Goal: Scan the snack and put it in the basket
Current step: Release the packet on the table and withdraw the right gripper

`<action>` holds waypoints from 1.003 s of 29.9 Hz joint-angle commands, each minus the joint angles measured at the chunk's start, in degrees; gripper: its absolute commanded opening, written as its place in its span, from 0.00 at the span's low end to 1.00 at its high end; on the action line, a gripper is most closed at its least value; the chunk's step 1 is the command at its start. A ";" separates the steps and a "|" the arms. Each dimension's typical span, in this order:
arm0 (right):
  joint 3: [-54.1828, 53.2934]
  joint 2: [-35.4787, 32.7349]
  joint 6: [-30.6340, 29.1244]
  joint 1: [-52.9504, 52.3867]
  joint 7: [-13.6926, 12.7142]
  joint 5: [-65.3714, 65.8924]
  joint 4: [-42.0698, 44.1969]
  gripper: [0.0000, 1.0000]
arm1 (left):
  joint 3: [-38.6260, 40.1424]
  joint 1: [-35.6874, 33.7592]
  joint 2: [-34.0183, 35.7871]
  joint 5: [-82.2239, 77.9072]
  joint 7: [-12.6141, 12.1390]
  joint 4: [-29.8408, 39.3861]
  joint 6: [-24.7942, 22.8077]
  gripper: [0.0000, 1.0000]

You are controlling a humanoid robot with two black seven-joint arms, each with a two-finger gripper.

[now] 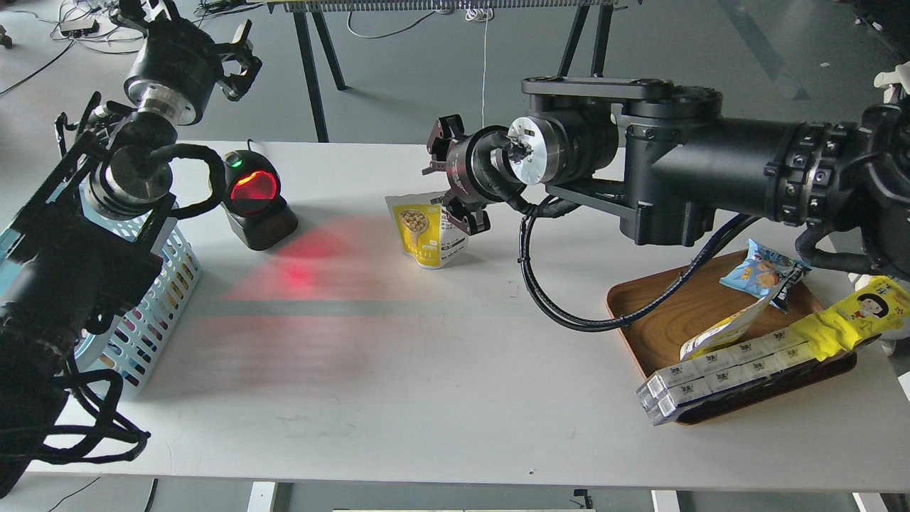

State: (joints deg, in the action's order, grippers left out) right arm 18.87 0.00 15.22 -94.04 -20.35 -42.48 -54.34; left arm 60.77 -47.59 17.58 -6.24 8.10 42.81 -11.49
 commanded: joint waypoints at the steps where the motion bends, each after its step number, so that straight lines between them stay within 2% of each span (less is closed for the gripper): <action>1: -1.64 0.00 -0.02 -1.58 0.05 0.12 0.82 0.95 | -0.03 -0.22 0.26 -0.44 -0.18 -0.01 0.23 1.00; 9: -8.14 0.00 -0.02 -5.97 0.05 2.22 0.38 0.95 | -0.73 -0.31 1.75 -0.53 -0.98 -0.01 0.41 1.00; 16: -16.40 -1.05 -2.56 -6.51 0.84 4.24 0.03 0.95 | -9.25 -2.50 12.11 -0.53 -0.89 2.36 -0.03 1.00; 24: -33.17 -23.44 -8.44 6.91 1.19 7.76 -1.47 0.95 | -28.93 -13.13 29.59 -4.82 -0.89 10.53 -0.12 1.00; 27: -42.92 -29.87 -15.11 16.66 1.28 8.03 -1.03 0.95 | -32.46 -16.38 37.50 -8.51 -1.15 17.89 -0.20 1.00; 30: -52.94 -31.99 -22.06 27.91 1.72 8.03 -0.07 0.95 | -33.17 -17.53 46.29 -13.60 -2.81 28.61 -0.55 1.00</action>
State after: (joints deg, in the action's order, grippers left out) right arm -24.69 -29.49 -0.44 -76.54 -18.94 -34.50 -55.29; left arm 28.71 -63.82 55.83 -15.08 6.77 61.85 -11.69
